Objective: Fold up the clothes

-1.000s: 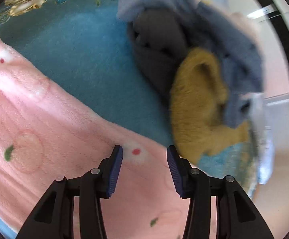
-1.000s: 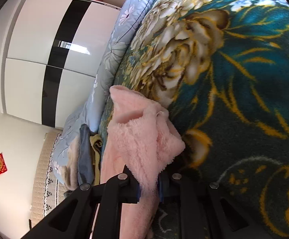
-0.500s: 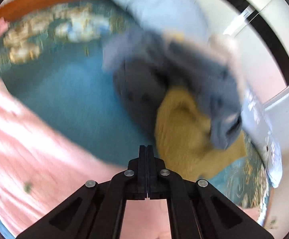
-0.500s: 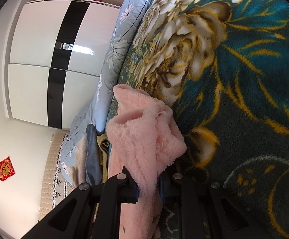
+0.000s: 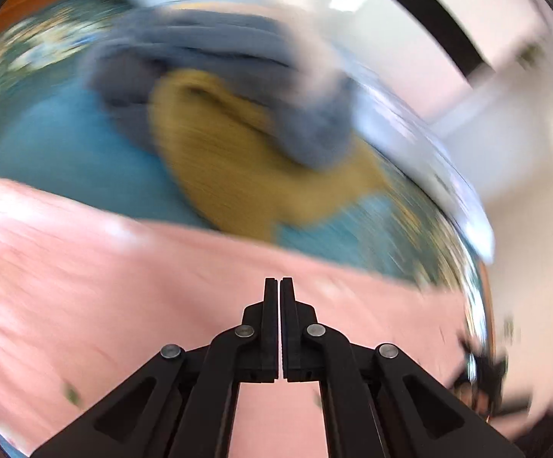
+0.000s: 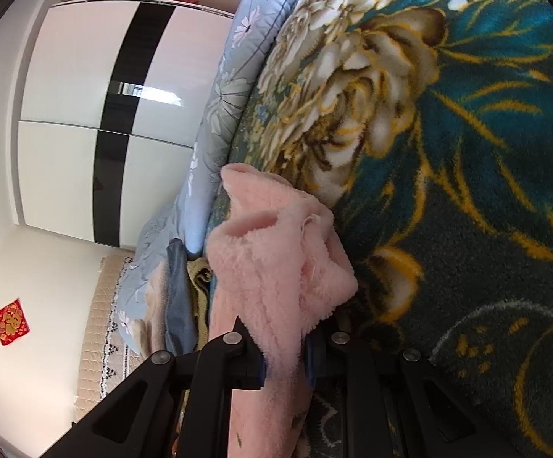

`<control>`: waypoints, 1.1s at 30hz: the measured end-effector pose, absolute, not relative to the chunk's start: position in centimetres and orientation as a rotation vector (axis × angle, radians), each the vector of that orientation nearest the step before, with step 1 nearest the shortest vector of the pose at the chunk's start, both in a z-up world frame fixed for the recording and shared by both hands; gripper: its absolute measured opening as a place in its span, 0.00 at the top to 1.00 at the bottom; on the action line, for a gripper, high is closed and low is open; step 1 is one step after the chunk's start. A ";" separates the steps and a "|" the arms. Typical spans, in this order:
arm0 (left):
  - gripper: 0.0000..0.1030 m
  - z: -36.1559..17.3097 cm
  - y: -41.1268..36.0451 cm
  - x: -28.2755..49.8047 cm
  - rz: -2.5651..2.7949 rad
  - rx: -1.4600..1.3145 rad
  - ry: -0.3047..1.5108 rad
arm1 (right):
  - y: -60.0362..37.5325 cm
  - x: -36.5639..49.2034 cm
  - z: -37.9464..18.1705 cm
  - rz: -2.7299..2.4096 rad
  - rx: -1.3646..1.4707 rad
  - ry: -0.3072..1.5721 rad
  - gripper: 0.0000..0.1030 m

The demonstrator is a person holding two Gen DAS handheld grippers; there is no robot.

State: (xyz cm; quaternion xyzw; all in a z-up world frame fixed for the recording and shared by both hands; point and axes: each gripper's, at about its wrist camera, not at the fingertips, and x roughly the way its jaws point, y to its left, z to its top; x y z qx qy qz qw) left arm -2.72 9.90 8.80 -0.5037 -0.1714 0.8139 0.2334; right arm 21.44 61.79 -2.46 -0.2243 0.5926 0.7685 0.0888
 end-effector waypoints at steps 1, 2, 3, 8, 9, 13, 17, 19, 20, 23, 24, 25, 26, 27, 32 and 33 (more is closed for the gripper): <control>0.99 8.8 11.2 -1.3 2.210 -1.353 -0.421 | 61.8 21.5 -2.4 2.291 -0.663 1.763 0.85; 0.99 8.9 12.6 0.2 2.183 -1.324 -0.373 | 61.8 21.5 -2.3 2.294 -0.659 1.762 0.87; 0.98 8.3 13.6 1.1 2.168 -1.327 -0.329 | 61.8 21.6 -2.3 2.297 -0.656 1.761 0.87; 0.98 5.2 17.5 4.9 2.111 -1.384 -0.196 | 61.8 21.7 -2.0 2.311 -0.639 1.757 0.85; 0.98 4.6 17.6 5.6 2.104 -1.414 -0.202 | 61.8 21.8 -2.0 2.314 -0.636 1.757 0.84; 0.98 2.5 16.3 6.0 2.110 -1.462 -0.280 | 61.8 21.9 -1.8 2.325 -0.623 1.753 0.84; 0.97 3.2 13.9 6.9 2.121 -1.379 -0.400 | 61.7 22.1 -1.5 2.338 -0.611 1.728 0.83; 0.92 3.7 11.3 7.2 2.157 -1.336 -0.485 | 61.5 22.0 -1.2 2.343 -0.617 1.696 0.83; 0.91 3.9 10.1 7.2 2.178 -1.319 -0.521 | 61.3 22.0 -1.0 2.347 -0.623 1.667 0.84; 0.90 4.6 5.9 7.1 2.258 -1.270 -0.628 | 60.7 21.9 0.1 2.381 -0.626 1.568 0.86; 0.90 4.8 4.2 7.3 2.282 -1.251 -0.667 | 60.5 21.9 0.5 2.393 -0.630 1.526 0.86; 0.88 4.9 2.6 7.4 2.304 -1.226 -0.708 | 60.2 21.7 0.8 2.398 -0.637 1.485 0.86; 0.87 5.0 1.4 7.5 2.325 -1.208 -0.736 | 59.9 21.6 1.2 2.392 -0.639 1.466 0.86; 0.84 5.0 0.2 7.5 2.346 -1.190 -0.763 | 59.5 21.4 1.6 2.384 -0.639 1.452 0.86; 0.81 5.4 -6.1 9.0 2.420 -1.112 -0.861 | 56.5 20.4 5.6 2.433 -0.597 1.365 0.86; 0.81 5.4 -7.5 9.5 2.422 -1.102 -0.884 | 55.3 19.9 7.2 2.484 -0.586 1.318 0.86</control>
